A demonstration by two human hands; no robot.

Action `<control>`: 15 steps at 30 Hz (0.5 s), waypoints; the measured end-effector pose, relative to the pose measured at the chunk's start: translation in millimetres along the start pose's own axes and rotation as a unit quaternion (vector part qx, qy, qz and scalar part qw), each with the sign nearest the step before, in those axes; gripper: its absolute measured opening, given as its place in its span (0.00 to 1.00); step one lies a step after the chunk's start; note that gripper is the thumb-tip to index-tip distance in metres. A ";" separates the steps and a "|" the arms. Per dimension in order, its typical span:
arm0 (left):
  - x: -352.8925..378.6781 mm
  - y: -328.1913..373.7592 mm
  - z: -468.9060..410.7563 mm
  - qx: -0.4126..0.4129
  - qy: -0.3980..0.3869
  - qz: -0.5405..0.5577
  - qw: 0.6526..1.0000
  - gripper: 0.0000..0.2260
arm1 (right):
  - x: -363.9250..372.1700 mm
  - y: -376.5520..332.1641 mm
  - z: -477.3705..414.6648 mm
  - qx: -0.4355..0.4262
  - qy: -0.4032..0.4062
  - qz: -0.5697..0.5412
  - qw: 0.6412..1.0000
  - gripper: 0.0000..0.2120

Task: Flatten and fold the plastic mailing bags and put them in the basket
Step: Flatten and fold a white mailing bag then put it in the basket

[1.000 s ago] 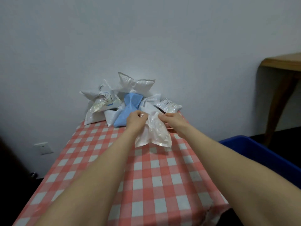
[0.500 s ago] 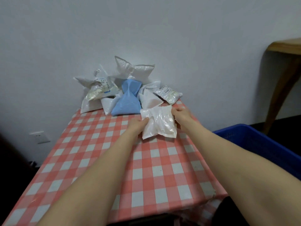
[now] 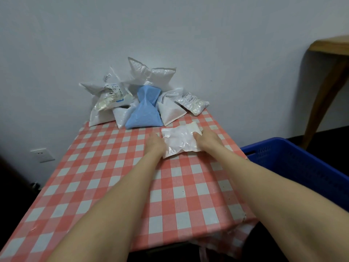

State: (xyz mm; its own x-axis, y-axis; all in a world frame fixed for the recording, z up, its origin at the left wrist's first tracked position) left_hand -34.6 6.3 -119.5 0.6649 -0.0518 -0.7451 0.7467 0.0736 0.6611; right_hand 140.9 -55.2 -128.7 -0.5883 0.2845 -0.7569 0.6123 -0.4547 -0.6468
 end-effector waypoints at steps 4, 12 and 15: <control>-6.7 12.1 0.5 0.119 0.084 -0.091 0.985 0.17 | -11.8 -4.6 3.4 -0.010 0.093 0.051 0.994 0.25; 22.7 36.3 7.3 0.354 0.018 -0.146 0.924 0.18 | 9.6 -38.9 3.5 -0.286 0.021 0.198 0.937 0.24; 30.0 25.0 5.3 0.328 -0.029 -0.229 0.916 0.21 | 20.9 -29.9 1.5 -0.256 -0.039 0.238 0.936 0.26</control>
State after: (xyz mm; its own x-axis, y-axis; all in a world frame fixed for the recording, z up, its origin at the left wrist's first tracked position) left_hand 4.1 1.3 -124.9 0.2636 0.0181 -0.9645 0.7864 -0.5831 0.2040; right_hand 109.5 -37.0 -125.1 -0.2094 0.0806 -0.9745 0.9760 -0.0444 -0.2134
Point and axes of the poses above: each hand's wrist, its own z-axis away from the middle knuckle, its own x-axis out of the palm, y = z × x, the point moved 3 cm from there along -z, towards the middle knuckle, and after that the axes turned 3 degrees about -x, right-handed, at the moved point
